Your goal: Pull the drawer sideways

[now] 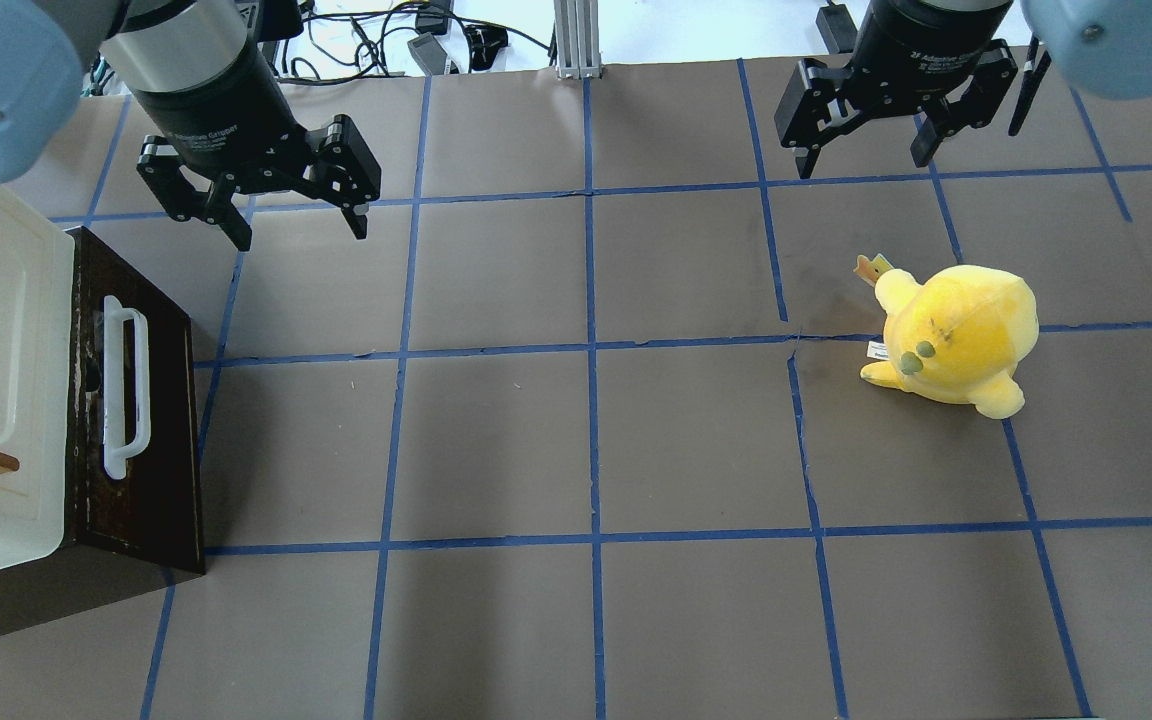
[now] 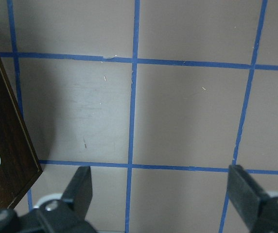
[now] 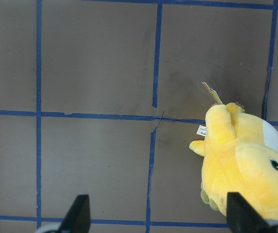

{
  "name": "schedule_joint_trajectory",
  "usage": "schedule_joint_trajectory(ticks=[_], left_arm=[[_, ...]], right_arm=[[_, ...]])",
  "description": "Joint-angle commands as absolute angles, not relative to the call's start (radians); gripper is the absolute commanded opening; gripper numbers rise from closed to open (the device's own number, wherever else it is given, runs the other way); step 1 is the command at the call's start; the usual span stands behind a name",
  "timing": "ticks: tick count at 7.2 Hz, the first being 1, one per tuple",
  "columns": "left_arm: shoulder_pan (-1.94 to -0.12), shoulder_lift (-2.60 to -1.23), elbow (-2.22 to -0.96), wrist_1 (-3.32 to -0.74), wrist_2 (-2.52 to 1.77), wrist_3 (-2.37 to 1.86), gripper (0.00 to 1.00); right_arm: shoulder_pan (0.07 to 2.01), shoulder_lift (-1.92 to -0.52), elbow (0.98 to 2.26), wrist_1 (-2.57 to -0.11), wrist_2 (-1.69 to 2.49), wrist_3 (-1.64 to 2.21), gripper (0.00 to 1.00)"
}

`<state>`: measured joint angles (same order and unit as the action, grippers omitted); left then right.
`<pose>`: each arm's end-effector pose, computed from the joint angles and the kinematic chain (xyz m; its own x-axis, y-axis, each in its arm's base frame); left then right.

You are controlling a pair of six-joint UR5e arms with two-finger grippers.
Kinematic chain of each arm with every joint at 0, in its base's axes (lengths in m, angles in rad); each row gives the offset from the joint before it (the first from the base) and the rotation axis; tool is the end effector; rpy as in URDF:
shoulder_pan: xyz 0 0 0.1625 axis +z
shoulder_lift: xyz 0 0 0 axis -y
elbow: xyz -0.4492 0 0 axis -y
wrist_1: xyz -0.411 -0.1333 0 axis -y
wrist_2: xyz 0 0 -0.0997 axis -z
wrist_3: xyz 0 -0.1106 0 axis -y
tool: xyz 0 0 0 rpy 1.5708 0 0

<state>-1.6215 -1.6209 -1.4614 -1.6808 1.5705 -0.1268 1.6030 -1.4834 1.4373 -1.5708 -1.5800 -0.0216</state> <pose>-0.1599 -0.5193 0.5200 -0.9971 -0.0759 -0.0061 -0.0761 0.9958 0.0503 0.1501 -0.5499 0.5230 -0.9985 -0.0533 0.0102 -0.0537 0.9975 -0.0459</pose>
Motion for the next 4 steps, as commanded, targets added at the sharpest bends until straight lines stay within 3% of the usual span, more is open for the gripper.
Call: schedule_joint_trajectory(ticks=[1,4], left_arm=[[-1.617,-1.620,-1.459,-1.695,1.572,-0.126,1.00],[-1.617,-1.614,-1.462,-1.698,1.574,-0.126,1.00]], right_arm=[[1.603,-1.483,1.437,-1.571,-1.582,-0.021,1.00],[1.603,-1.483,1.437,-1.571,-1.580,-0.021,1.00]])
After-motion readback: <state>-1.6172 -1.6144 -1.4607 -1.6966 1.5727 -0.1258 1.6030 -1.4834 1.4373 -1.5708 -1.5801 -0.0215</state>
